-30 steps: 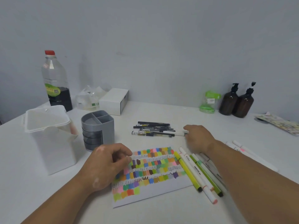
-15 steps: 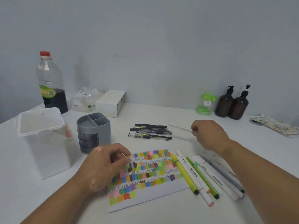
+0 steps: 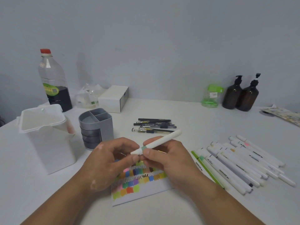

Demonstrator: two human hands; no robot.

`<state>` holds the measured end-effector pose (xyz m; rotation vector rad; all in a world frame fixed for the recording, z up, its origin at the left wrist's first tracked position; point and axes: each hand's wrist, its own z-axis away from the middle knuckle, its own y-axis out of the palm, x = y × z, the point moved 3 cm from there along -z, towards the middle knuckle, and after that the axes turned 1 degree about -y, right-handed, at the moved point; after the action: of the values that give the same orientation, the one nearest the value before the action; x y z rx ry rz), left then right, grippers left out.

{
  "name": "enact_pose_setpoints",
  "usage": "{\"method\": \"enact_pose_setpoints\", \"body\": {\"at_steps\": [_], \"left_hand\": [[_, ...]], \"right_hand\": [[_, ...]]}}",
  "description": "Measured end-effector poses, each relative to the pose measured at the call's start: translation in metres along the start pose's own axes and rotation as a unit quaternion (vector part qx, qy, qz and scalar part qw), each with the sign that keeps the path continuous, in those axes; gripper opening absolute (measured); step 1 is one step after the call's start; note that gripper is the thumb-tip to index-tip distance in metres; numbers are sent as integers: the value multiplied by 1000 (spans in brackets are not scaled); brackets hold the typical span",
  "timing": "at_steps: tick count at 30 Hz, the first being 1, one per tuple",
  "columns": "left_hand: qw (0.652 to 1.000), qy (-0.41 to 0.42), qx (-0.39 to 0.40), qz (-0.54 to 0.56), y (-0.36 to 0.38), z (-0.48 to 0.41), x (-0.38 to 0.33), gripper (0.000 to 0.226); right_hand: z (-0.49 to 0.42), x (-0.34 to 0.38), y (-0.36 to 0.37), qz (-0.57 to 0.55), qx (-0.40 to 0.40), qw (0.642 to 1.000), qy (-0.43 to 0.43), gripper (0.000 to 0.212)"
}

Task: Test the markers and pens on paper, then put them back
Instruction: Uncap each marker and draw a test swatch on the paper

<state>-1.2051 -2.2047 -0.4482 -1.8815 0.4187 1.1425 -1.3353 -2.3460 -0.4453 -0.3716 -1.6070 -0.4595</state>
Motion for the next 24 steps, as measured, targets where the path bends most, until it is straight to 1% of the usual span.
{"method": "enact_pose_setpoints", "body": {"at_steps": [3,5,7,8,10,12,14,16,19,24], "left_hand": [[1000,-5,-14,-7,-1,-1,-2,22],[999,-11,-36,3,-4,0,-1,20],[999,-13,-51,0,-6,1,1,11],[999,-10,-46,-6,-5,2,1,6],[999,4,-18,-29,0,5,-1,14],[998,25,8,-59,6,7,-6,18],[994,55,20,-94,9,8,-12,25],[991,66,34,-108,11,8,-17,32],[987,88,41,-125,12,9,-19,34],[985,104,38,-134,10,9,-20,33]], "right_hand": [[0,-5,-5,17,-6,1000,4,18],[0,-5,-11,-15,-15,1000,-2,21],[-1,-4,-16,-39,-22,999,-14,20],[0,-3,-17,-37,-22,999,-20,19],[2,-2,-16,-18,-16,999,-36,16],[5,-1,-9,9,-5,999,-51,13],[7,0,-1,37,4,997,-72,10],[8,1,4,64,1,994,-90,11],[10,2,8,58,3,994,-95,19],[12,3,9,42,8,995,-96,10]]}}
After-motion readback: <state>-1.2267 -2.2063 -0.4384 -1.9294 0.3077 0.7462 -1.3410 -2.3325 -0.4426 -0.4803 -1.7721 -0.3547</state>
